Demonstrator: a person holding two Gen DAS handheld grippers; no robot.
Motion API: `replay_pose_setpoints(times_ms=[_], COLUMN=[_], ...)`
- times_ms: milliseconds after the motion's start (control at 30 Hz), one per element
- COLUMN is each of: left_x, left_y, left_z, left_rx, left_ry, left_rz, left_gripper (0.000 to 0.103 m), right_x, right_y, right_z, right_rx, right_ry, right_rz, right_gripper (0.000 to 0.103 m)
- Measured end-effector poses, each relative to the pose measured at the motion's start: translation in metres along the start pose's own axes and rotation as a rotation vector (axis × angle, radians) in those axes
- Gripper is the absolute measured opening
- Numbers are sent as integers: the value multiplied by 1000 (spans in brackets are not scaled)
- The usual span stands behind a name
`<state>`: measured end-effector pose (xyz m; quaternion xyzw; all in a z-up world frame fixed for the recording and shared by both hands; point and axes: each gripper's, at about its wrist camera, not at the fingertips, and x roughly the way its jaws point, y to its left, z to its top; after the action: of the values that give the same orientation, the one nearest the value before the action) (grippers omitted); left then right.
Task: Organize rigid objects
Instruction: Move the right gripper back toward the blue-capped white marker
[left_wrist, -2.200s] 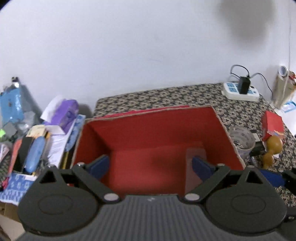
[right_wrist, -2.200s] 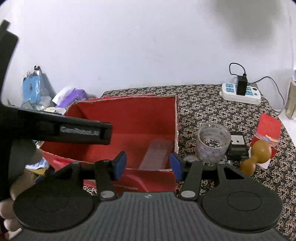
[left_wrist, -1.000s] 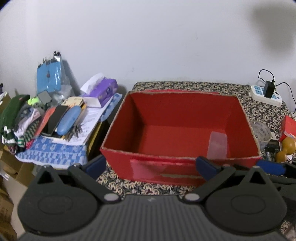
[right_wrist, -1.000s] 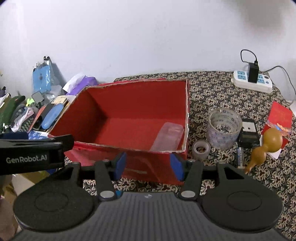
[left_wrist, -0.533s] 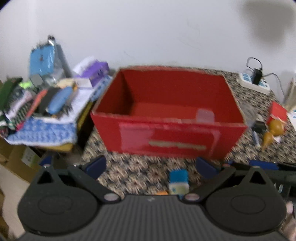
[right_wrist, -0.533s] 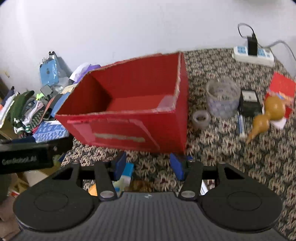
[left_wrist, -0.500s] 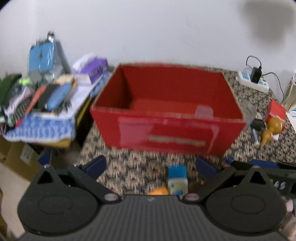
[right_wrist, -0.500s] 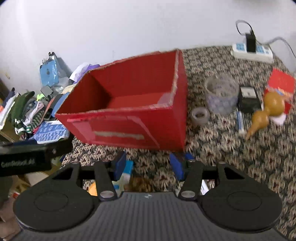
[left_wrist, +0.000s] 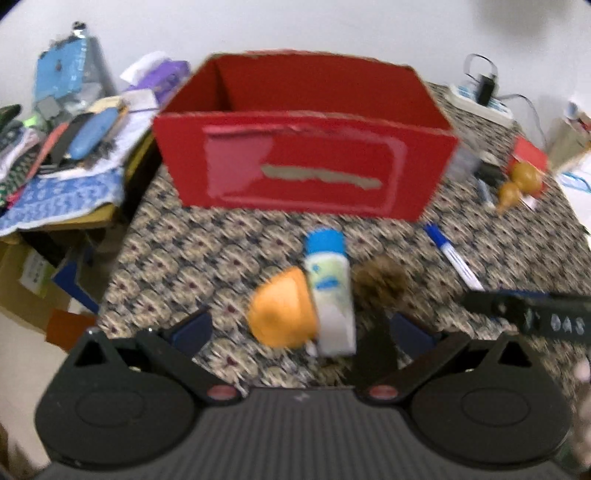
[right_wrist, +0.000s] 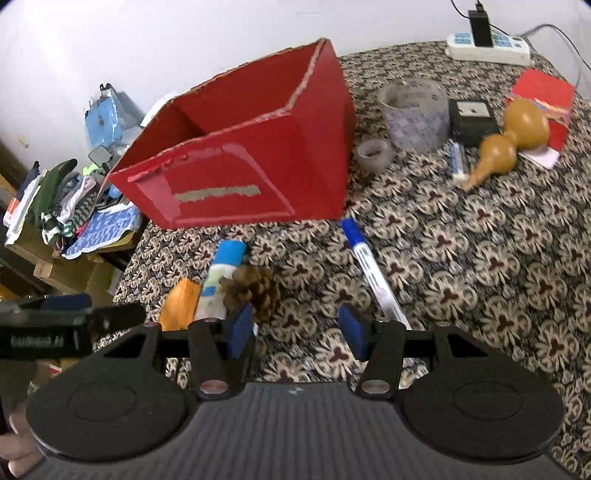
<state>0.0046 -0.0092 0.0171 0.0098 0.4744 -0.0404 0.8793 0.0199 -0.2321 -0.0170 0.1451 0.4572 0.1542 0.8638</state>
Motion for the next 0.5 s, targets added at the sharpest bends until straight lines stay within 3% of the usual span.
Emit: replay_pose_setpoints(times_ms=[167, 333, 500], left_x=[-1, -4, 5], left_y=[-7, -27, -39], left_z=[-20, -27, -9], left_rx=[-3, 40, 45], left_ry=[28, 12, 9], left_rz=[-146, -223, -264], left_gripper=[103, 103, 102], right_x=[-5, -10, -7], right_y=[-21, -37, -43], right_z=[-15, -22, -19], right_rx=[18, 39, 0], right_ry=[2, -35, -67], right_rz=[-11, -52, -87], right_gripper=[39, 38, 24])
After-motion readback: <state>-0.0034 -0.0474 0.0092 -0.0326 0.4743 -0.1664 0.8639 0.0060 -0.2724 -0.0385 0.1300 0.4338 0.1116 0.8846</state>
